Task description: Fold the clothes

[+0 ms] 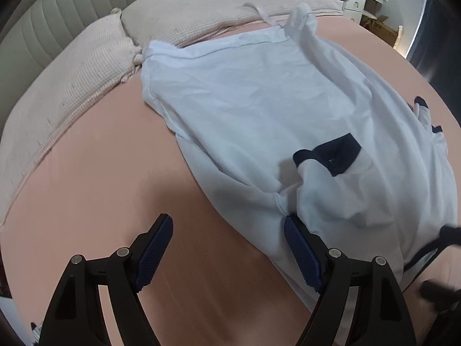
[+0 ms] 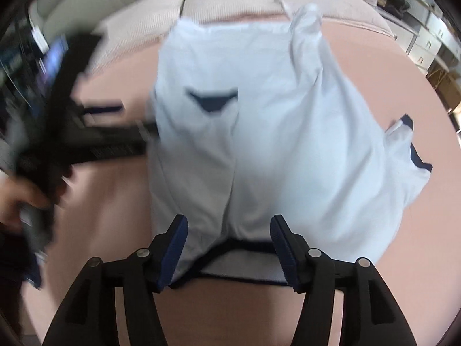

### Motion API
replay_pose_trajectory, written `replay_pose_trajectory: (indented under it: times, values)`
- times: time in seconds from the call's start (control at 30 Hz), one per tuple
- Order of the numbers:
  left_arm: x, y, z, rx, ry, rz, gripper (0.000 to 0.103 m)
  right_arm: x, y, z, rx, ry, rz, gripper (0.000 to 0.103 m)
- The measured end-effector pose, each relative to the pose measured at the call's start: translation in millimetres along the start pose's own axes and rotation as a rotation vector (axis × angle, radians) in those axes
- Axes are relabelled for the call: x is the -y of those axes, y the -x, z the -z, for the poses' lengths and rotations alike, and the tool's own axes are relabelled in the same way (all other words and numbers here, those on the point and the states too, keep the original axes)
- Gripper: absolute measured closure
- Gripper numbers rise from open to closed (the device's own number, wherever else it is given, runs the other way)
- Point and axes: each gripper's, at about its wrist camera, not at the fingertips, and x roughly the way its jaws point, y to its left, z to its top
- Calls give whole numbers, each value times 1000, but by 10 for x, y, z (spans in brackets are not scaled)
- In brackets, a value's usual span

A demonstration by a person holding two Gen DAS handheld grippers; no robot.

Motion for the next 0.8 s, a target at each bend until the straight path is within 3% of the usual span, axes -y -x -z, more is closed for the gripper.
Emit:
replay_pose_trajectory:
  times: [0.07, 0.23, 0.5, 0.57, 0.7, 0.77, 0.8]
  values:
    - [-16, 1, 0, -6, 12, 5, 24, 80, 29, -86, 55, 6, -39, 30]
    - [-17, 73, 40, 17, -22, -11, 24, -333, -420, -519, 55, 23, 112, 30]
    - [-111, -9, 122, -11, 2, 71, 24, -397, -810, -959, 41, 37, 1, 31]
    - [-152, -22, 119, -10, 10, 89, 24, -430, -965, -1036, 26, 54, -29, 39]
    - [-205, 53, 62, 33, -28, 151, 24, -414, -1117, -1120, -7, 48, -19, 45]
    - [-192, 119, 24, 71, -90, 222, 24, -404, -1172, -1117, -9, 43, -18, 64]
    - [-181, 147, 8, 90, -126, 249, 24, -399, -1200, -1115, -11, 41, -17, 69]
